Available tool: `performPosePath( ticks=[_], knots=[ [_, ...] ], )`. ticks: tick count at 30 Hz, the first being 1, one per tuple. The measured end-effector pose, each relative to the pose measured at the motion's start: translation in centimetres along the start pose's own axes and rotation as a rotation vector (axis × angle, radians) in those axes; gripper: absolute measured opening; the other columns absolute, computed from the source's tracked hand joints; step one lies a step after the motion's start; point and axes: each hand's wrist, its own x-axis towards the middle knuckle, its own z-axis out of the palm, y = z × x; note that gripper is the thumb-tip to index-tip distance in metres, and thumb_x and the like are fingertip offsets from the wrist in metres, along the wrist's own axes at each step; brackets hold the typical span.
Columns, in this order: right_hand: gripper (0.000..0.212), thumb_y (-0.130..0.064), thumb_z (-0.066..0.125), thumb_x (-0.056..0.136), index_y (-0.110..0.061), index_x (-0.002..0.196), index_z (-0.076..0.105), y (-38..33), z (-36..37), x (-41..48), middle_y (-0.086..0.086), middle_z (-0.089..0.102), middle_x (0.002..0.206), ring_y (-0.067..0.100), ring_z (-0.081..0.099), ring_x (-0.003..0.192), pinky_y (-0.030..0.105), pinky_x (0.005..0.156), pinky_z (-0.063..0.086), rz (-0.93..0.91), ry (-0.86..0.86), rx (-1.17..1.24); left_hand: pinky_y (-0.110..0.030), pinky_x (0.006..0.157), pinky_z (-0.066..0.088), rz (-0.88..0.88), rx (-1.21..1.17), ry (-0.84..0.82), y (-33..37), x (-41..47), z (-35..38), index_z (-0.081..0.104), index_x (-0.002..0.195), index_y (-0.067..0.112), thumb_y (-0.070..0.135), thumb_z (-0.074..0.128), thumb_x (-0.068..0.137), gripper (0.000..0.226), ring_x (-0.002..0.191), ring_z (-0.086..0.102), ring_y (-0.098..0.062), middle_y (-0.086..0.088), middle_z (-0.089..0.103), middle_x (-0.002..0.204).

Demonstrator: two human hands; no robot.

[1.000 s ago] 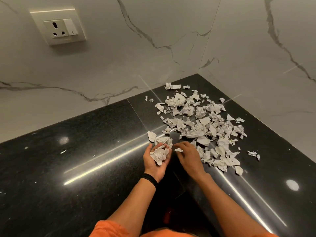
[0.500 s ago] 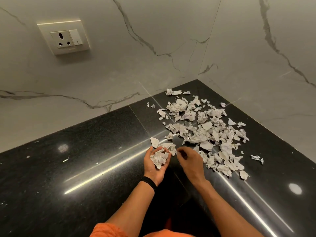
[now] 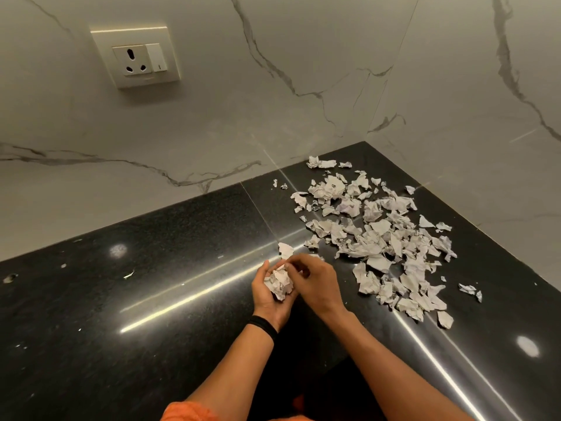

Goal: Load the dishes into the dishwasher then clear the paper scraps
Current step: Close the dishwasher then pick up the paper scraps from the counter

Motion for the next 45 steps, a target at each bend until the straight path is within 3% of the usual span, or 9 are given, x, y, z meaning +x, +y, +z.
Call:
performPosePath(
  ticks=[8, 12, 16, 23, 26, 30, 36, 41, 45],
  knots=[
    [0.034, -0.031, 0.062, 0.092, -0.023, 0.124, 0.064, 1.8, 2.5, 6.4, 0.000, 0.069, 0.119, 0.024, 0.060, 0.116, 0.040, 0.097, 0.040, -0.041, -0.272, -0.553, -0.045, 0.101, 0.051, 0.049, -0.089, 0.098, 3.3, -0.1, -1.2, 0.062, 0.118, 0.001, 0.035, 0.060, 0.095, 0.041, 0.118, 0.061, -0.038, -0.021, 0.069, 0.109],
    [0.025, -0.026, 0.052, 0.096, -0.024, 0.117, 0.065, 2.8, 3.8, 6.0, -0.002, 0.067, 0.115, 0.024, 0.061, 0.113, 0.041, 0.098, 0.032, -0.103, -0.342, -0.729, -0.043, 0.094, 0.054, 0.089, -0.087, 0.114, 4.7, 0.3, -1.4, 0.065, 0.113, 0.000, 0.036, 0.060, 0.095, 0.040, 0.105, 0.065, -0.032, -0.019, 0.068, 0.107],
    [0.018, -0.019, 0.052, 0.095, -0.021, 0.099, 0.069, 3.4, 3.6, 5.3, -0.002, 0.070, 0.100, 0.023, 0.065, 0.098, 0.039, 0.099, 0.028, -0.161, -0.282, -0.706, -0.042, 0.092, 0.055, 0.105, -0.086, 0.118, 4.8, 0.9, -1.0, 0.065, 0.111, 0.000, 0.036, 0.059, 0.096, 0.039, 0.101, 0.067, -0.031, -0.019, 0.069, 0.104],
    [0.013, -0.027, 0.066, 0.088, -0.028, 0.100, 0.071, 1.5, 2.3, 3.8, -0.014, 0.071, 0.096, 0.008, 0.065, 0.092, 0.038, 0.088, 0.048, -0.110, 0.104, -0.185, -0.039, 0.096, 0.050, 0.095, -0.067, 0.079, 3.5, 1.5, -0.3, 0.067, 0.102, 0.004, 0.037, 0.060, 0.093, 0.035, 0.095, 0.066, -0.028, -0.016, 0.069, 0.101],
    [0.016, -0.032, 0.062, 0.088, -0.029, 0.100, 0.072, -0.1, 2.4, 2.3, -0.014, 0.071, 0.097, 0.008, 0.063, 0.094, 0.037, 0.085, 0.043, -0.203, 0.044, -0.223, -0.038, 0.080, 0.053, 0.088, -0.048, 0.045, 3.0, 1.5, 0.2, 0.066, 0.098, 0.007, 0.038, 0.062, 0.088, 0.033, 0.082, 0.066, -0.027, -0.013, 0.068, 0.092],
    [0.025, -0.044, 0.055, 0.089, -0.032, 0.101, 0.073, 0.1, 4.0, 0.5, -0.013, 0.068, 0.107, 0.014, 0.057, 0.103, 0.042, 0.087, 0.042, -0.246, -0.166, -0.353, -0.042, 0.089, 0.050, 0.049, -0.058, 0.024, 2.5, 0.7, 0.8, 0.063, 0.096, 0.006, 0.038, 0.052, 0.099, 0.034, 0.084, 0.063, -0.030, -0.015, 0.066, 0.090],
    [0.020, -0.031, 0.060, 0.095, -0.021, 0.106, 0.074, 2.0, 1.9, 1.4, -0.008, 0.070, 0.101, 0.011, 0.060, 0.096, 0.032, 0.085, 0.049, -0.143, 0.029, -0.106, -0.036, 0.080, 0.058, 0.056, -0.045, 0.037, 2.5, 1.0, -0.1, 0.066, 0.100, 0.006, 0.034, 0.059, 0.092, 0.029, 0.085, 0.069, -0.026, -0.014, 0.069, 0.095],
    [0.046, -0.012, 0.066, 0.082, -0.027, 0.125, 0.068, 5.4, -0.7, 2.7, -0.008, 0.065, 0.128, 0.023, 0.054, 0.119, 0.042, 0.094, 0.046, -0.015, -0.165, -0.456, -0.039, 0.088, 0.058, 0.041, -0.079, 0.045, 2.2, 0.8, 0.1, 0.065, 0.109, 0.003, 0.032, 0.061, 0.093, 0.033, 0.100, 0.069, -0.029, -0.018, 0.070, 0.104],
    [0.034, -0.022, 0.063, 0.093, -0.030, 0.126, 0.067, 6.6, -1.3, 2.4, -0.010, 0.065, 0.130, 0.020, 0.051, 0.124, 0.042, 0.096, 0.036, -0.020, -0.233, -0.552, -0.042, 0.086, 0.058, 0.032, -0.089, 0.056, 2.2, 0.9, 0.1, 0.064, 0.113, 0.003, 0.033, 0.061, 0.094, 0.036, 0.102, 0.068, -0.030, -0.018, 0.070, 0.106]
  ],
)
